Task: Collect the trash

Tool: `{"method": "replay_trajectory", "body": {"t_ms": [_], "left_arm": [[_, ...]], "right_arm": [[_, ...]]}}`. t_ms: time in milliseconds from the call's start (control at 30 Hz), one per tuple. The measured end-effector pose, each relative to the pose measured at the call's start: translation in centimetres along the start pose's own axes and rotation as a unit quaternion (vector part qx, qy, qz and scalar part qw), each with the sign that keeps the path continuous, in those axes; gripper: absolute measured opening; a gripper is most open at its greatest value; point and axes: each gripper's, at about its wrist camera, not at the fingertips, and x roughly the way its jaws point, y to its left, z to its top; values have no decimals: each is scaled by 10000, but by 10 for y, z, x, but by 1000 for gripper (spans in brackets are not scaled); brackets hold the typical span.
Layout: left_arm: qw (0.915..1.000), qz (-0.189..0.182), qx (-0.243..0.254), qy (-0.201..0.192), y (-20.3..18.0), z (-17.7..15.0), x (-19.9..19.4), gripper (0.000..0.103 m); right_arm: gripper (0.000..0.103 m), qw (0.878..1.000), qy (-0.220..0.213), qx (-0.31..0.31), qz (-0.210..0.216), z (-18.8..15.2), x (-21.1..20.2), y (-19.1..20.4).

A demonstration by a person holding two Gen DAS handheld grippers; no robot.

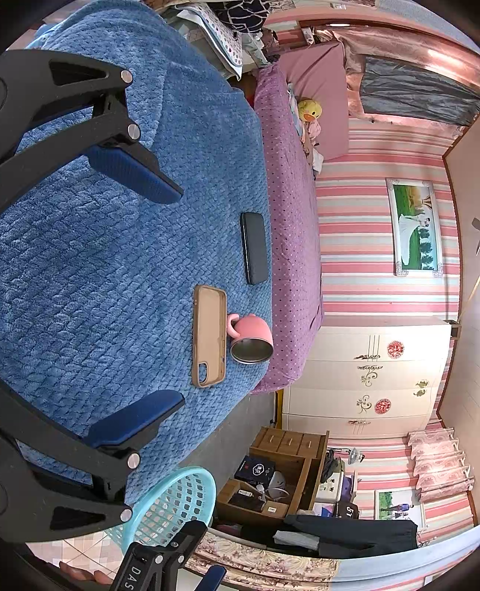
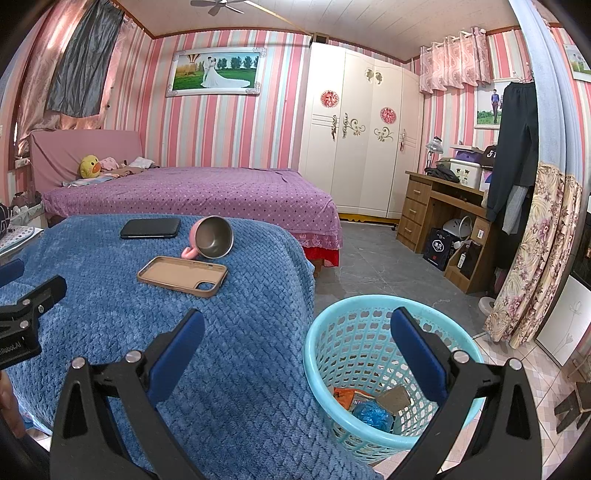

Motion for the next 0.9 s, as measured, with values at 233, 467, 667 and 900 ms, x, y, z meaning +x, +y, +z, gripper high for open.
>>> {"method": "replay_trajectory", "body": {"t_ms": [233,467,667,900], "left_arm": [[10000,-1,-2,0,0,0,0,98],[10000,-1,-1,-4,0,-1,0,98],[10000,16,-21,18,0,2,-1,98],[10000,14,-25,10,0,3,-2,98]], "right_arm": [[98,10000,1,-6,1,0,0,1],[98,10000,-3,-3,0,0,0,1],[98,10000,-1,-13,-3,0,0,1],[98,10000,-2,-12,1,0,1,1]]}}
